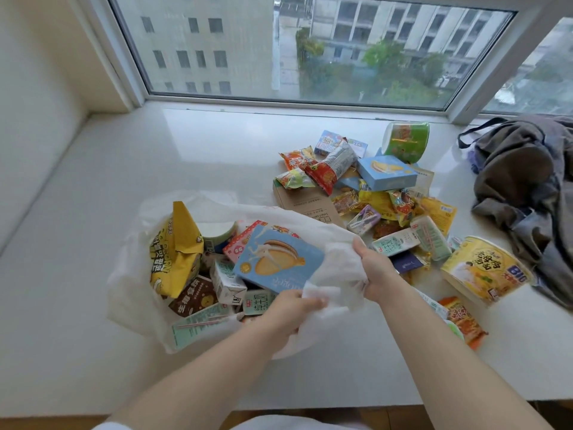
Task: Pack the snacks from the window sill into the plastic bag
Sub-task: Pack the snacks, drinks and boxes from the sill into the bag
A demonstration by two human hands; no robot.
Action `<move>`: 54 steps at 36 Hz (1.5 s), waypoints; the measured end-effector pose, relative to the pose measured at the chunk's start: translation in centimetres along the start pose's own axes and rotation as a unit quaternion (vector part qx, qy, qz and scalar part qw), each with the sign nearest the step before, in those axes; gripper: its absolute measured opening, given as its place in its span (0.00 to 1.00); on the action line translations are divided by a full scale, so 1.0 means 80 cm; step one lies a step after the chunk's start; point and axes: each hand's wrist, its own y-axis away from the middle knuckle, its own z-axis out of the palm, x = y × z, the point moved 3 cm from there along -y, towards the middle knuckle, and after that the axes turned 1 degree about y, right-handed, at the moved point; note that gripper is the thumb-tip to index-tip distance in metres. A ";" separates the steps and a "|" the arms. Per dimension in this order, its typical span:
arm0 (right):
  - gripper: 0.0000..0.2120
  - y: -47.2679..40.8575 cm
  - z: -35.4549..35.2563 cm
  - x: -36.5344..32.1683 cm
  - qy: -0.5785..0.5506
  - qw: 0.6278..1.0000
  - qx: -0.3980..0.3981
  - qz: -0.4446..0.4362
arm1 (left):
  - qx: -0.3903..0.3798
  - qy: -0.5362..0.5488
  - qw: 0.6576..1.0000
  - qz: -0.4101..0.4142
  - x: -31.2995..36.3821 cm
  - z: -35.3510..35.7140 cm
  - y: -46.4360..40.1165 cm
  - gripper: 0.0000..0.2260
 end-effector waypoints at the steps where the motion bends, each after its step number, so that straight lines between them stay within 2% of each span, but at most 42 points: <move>1: 0.19 -0.001 -0.006 -0.001 0.029 0.999 0.032 0.005 | 0.013 0.020 0.999 0.027 0.007 0.000 0.002 0.02; 3: 0.21 0.000 -0.018 -0.009 0.161 0.982 0.097 -0.010 | 0.056 0.045 0.994 0.086 0.024 -0.003 0.010 0.07; 4: 0.21 0.001 -0.022 -0.017 0.258 0.956 0.133 -0.048 | 0.085 0.026 0.989 0.121 0.032 -0.004 0.017 0.07; 6: 0.22 0.015 -0.022 -0.037 0.379 0.900 0.163 -0.138 | 0.129 -0.078 0.971 0.186 0.042 -0.006 0.029 0.11; 8: 0.30 0.028 -0.010 -0.044 0.410 0.891 0.114 -0.158 | 0.146 -0.244 0.932 0.226 0.045 -0.001 0.039 0.13; 9: 0.35 0.034 0.000 -0.041 0.417 0.897 0.071 -0.127 | 0.142 -0.340 0.898 0.240 0.045 0.007 0.040 0.13; 11: 0.40 0.046 0.019 -0.029 0.418 0.908 -0.017 -0.022 | 0.084 -0.532 0.802 0.257 0.038 0.032 0.037 0.15; 13: 0.34 0.048 0.027 -0.014 0.465 0.883 -0.060 0.032 | 0.000 -0.660 0.705 0.258 0.024 0.059 0.033 0.20; 14: 0.29 0.046 0.029 -0.012 0.505 0.861 -0.061 0.026 | -0.036 -0.692 0.675 0.253 0.016 0.068 0.031 0.22; 15: 0.23 0.044 0.028 -0.013 0.538 0.842 -0.044 0.009 | -0.070 -0.706 0.660 0.246 0.008 0.074 0.030 0.23; 17: 0.16 0.037 0.020 -0.017 0.523 0.852 -0.002 -0.014 | -0.133 -0.708 0.656 0.223 -0.001 0.078 0.033 0.23; 19: 0.14 0.029 0.006 -0.022 0.347 0.937 -0.029 -0.011 | -0.152 -0.695 0.677 0.187 0.000 0.072 0.031 0.24; 20: 0.14 0.026 -0.002 -0.025 0.222 0.974 -0.049 -0.015 | -0.126 -0.677 0.700 0.189 0.007 0.064 0.028 0.22; 21: 0.13 0.026 -0.011 -0.026 0.116 0.991 -0.065 -0.016 | -0.068 -0.649 0.723 0.225 0.019 0.055 0.023 0.18; 23: 0.12 0.027 -0.026 -0.022 -0.001 0.996 -0.092 0.002 | 0.119 -0.534 0.760 0.350 0.057 0.027 0.016 0.10; 24: 0.12 0.029 -0.031 -0.019 -0.022 0.995 -0.094 0.016 | 0.196 -0.484 0.751 0.404 0.075 0.012 0.013 0.09; 26: 0.11 0.035 -0.031 -0.010 -0.034 0.993 -0.102 0.046 | 0.254 -0.500 0.708 0.428 0.101 -0.008 -0.004 0.18; 28: 0.11 0.039 -0.027 -0.002 -0.018 0.991 -0.106 0.073 | 0.229 -0.627 0.653 0.358 0.117 -0.019 -0.029 0.29; 30: 0.12 0.043 -0.021 0.000 -0.002 0.989 -0.118 0.090 | 0.171 -0.706 0.609 0.319 0.130 -0.022 -0.046 0.26; 31: 0.13 0.045 -0.019 -0.002 -0.003 0.987 -0.130 0.094 | 0.125 -0.711 0.619 0.309 0.132 -0.021 -0.051 0.21; 32: 0.15 0.051 -0.018 -0.006 -0.002 0.984 -0.148 0.094 | 0.076 -0.686 0.659 0.299 0.134 -0.018 -0.053 0.15; 34: 0.21 0.059 -0.015 -0.016 -0.011 0.975 -0.203 0.090 | -0.002 -0.547 0.798 0.253 0.138 -0.015 -0.055 0.10; 35: 0.24 0.060 -0.014 -0.021 -0.021 0.972 -0.218 0.082 | -0.032 -0.471 0.853 0.223 0.140 -0.013 -0.052 0.09; 37: 0.25 0.057 -0.011 -0.027 -0.045 0.975 -0.207 0.068 | -0.052 -0.347 0.914 0.204 0.151 -0.014 -0.051 0.09; 39: 0.21 0.041 -0.011 -0.018 -0.046 0.984 -0.154 0.076 | -0.037 -0.322 0.929 0.180 0.157 -0.016 -0.053 0.06; 40: 0.18 0.029 -0.015 -0.008 -0.045 0.989 -0.106 0.093 | -0.019 -0.363 0.916 0.169 0.156 -0.018 -0.053 0.07; 43: 0.07 0.006 -0.029 0.015 0.002 0.995 0.071 0.070 | 0.029 -0.539 0.826 0.163 0.142 -0.026 -0.058 0.15; 44: 0.06 0.000 -0.031 0.018 0.036 0.991 0.119 0.052 | 0.040 -0.562 0.808 0.173 0.137 -0.030 -0.057 0.17; 45: 0.12 -0.003 -0.032 0.019 0.069 0.983 0.168 0.034 | 0.051 -0.564 0.802 0.190 0.132 -0.036 -0.056 0.19; 47: 0.24 -0.001 -0.029 0.014 0.211 0.941 0.262 -0.036 | 0.084 -0.525 0.816 0.227 0.124 -0.051 -0.044 0.22; 48: 0.26 0.005 -0.020 0.008 0.287 0.909 0.284 -0.100 | 0.107 -0.493 0.826 0.252 0.121 -0.060 -0.034 0.22; 50: 0.26 0.031 0.006 -0.005 0.381 0.840 0.274 -0.274 | 0.170 -0.436 0.825 0.316 0.110 -0.084 -0.007 0.21; 51: 0.26 0.045 0.022 -0.009 0.402 0.805 0.254 -0.356 | 0.220 -0.415 0.811 0.348 0.102 -0.099 0.009 0.19; 53: 0.25 0.054 0.052 -0.004 0.458 0.727 0.212 -0.465 | 0.348 -0.380 0.764 0.389 0.078 -0.136 0.041 0.18; 54: 0.25 0.053 0.065 0.002 0.487 0.692 0.191 -0.497 | 0.415 -0.365 0.740 0.383 0.062 -0.155 0.055 0.18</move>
